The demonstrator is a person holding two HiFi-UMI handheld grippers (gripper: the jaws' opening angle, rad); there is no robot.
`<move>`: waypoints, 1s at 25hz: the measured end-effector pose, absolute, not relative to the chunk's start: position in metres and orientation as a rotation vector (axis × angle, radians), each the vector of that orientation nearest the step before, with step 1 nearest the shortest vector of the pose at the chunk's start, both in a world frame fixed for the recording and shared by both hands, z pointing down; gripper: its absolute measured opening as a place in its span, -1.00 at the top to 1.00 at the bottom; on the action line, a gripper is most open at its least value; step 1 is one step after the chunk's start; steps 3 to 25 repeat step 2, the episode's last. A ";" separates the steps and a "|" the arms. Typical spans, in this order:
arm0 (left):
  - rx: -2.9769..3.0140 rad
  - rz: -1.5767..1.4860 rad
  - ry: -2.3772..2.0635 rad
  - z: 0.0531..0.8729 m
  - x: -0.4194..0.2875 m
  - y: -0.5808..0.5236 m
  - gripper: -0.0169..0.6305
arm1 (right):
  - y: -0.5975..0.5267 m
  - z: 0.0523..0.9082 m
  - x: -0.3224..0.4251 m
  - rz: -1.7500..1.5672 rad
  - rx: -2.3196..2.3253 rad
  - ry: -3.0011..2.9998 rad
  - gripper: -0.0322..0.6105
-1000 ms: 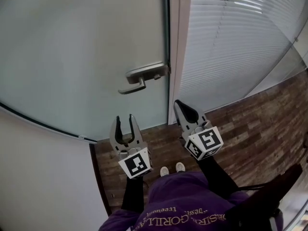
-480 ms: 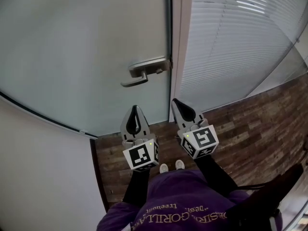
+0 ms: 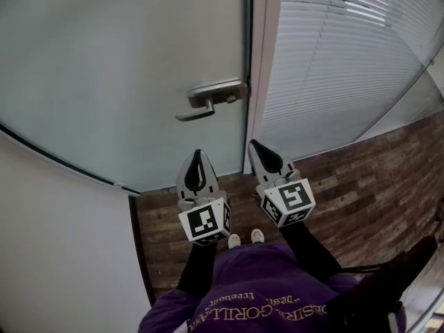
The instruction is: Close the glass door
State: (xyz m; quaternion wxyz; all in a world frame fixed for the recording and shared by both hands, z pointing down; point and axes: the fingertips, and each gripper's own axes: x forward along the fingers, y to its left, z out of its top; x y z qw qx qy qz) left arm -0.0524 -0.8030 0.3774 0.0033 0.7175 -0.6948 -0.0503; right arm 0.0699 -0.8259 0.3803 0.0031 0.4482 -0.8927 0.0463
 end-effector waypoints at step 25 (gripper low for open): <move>2.250 -0.168 -2.170 0.377 -0.052 -0.802 0.95 | -0.826 0.380 0.070 0.146 1.403 -2.799 0.93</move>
